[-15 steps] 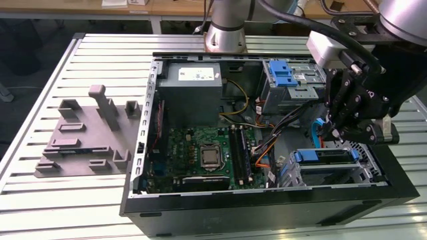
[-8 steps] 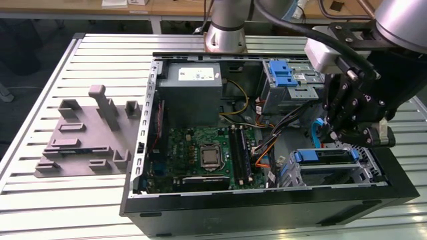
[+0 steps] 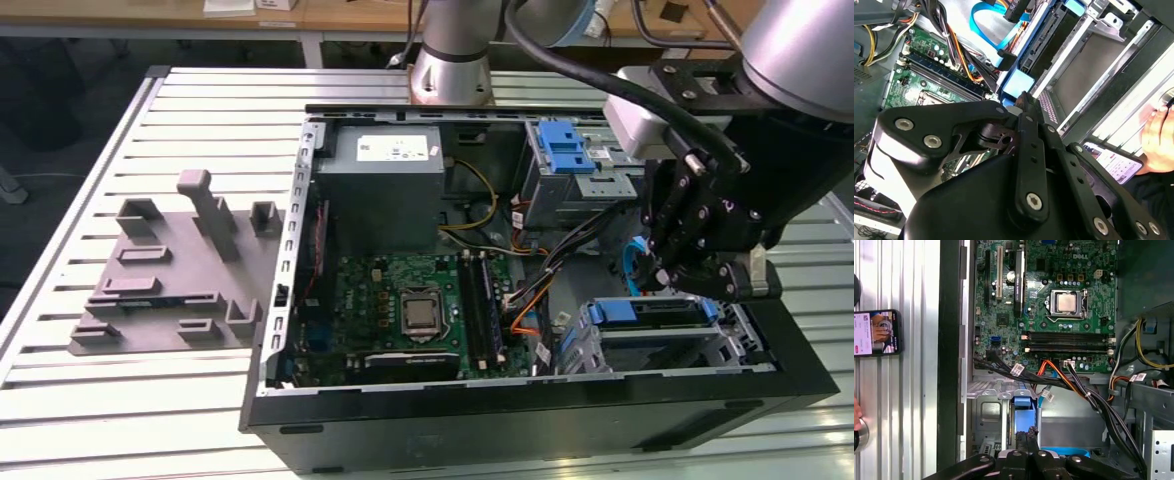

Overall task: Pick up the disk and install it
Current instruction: 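Insert the disk into the insertion slot, then insert the first disk wire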

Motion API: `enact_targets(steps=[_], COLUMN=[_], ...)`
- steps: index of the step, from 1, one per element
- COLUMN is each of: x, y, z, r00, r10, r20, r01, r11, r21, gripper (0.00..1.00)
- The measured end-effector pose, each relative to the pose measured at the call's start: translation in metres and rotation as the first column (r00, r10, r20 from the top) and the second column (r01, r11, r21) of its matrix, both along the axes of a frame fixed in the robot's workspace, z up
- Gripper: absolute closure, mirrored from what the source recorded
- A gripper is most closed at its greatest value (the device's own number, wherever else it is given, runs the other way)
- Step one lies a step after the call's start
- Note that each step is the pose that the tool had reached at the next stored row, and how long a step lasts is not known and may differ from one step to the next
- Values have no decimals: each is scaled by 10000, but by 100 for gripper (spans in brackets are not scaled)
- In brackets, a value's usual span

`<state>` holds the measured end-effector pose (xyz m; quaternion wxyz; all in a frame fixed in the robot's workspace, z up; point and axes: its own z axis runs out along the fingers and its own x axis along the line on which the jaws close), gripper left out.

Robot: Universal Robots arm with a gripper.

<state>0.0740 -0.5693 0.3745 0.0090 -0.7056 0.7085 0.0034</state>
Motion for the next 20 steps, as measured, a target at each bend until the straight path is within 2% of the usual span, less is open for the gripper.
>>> enact_targets(steps=[13, 20], x=[17, 234], y=[0, 2], z=[-4, -5], r00=[10000, 10000], r10=[0, 0], r20=[0, -8], r01=[0, 0], r11=[10000, 10000], r21=[3, 1], gripper=[89, 89])
